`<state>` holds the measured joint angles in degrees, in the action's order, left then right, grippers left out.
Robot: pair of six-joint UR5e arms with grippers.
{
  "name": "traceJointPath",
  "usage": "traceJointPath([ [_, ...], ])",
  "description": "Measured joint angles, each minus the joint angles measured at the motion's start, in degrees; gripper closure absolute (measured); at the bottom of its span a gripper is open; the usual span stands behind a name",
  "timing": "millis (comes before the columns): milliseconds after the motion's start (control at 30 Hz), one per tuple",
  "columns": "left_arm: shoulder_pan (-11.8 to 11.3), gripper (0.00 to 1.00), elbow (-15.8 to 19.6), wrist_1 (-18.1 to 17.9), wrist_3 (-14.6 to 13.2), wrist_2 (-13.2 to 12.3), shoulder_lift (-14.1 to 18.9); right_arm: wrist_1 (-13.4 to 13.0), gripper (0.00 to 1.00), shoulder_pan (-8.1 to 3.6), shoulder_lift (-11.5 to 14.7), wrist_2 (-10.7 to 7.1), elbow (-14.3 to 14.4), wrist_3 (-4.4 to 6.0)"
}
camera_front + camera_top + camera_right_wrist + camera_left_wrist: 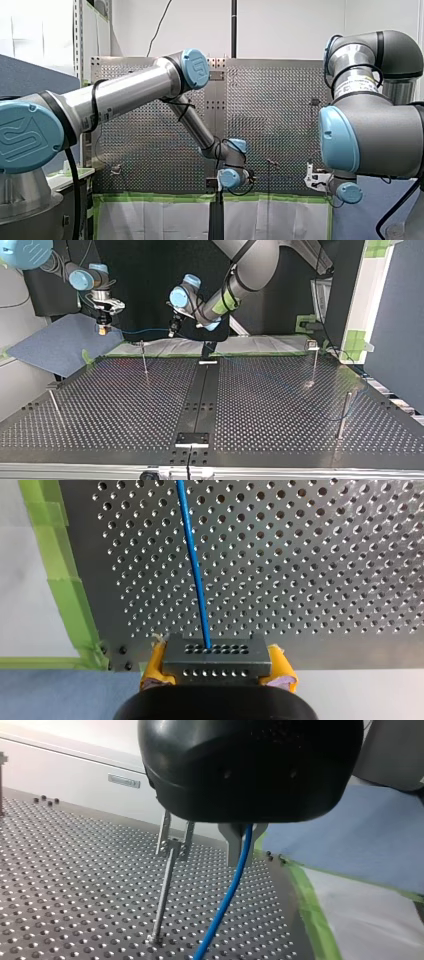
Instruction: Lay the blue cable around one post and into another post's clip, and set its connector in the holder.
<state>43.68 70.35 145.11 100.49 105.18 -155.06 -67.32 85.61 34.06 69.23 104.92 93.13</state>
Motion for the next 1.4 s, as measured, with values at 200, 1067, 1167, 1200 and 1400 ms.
traceJointPath([
  [200, -0.31, 1.00, -0.89, -0.05, 0.66, -0.10, 0.00, 0.94, 1.00, -0.03, -0.01, -0.38, -0.96, 0.11],
  [1067, -2.05, 1.00, -3.22, -2.01, 2.26, -1.06, -0.24, 2.07, 1.00, -0.26, -0.25, -3.09, -4.97, 0.75],
  [1167, -2.30, 1.00, -4.05, -1.98, 2.57, -1.06, -0.36, 2.19, 1.00, -0.28, -0.32, -3.16, -5.52, 0.76],
  [1200, -2.39, 1.00, -4.29, -1.94, 2.68, -1.08, -0.45, 2.28, 1.00, -0.28, -0.33, -3.19, -5.78, 0.76],
  [1400, -2.89, 1.00, -6.62, -0.24, 3.14, -1.17, -2.38, 2.69, 1.00, -0.29, -0.41, -3.35, -6.90, 0.98],
])
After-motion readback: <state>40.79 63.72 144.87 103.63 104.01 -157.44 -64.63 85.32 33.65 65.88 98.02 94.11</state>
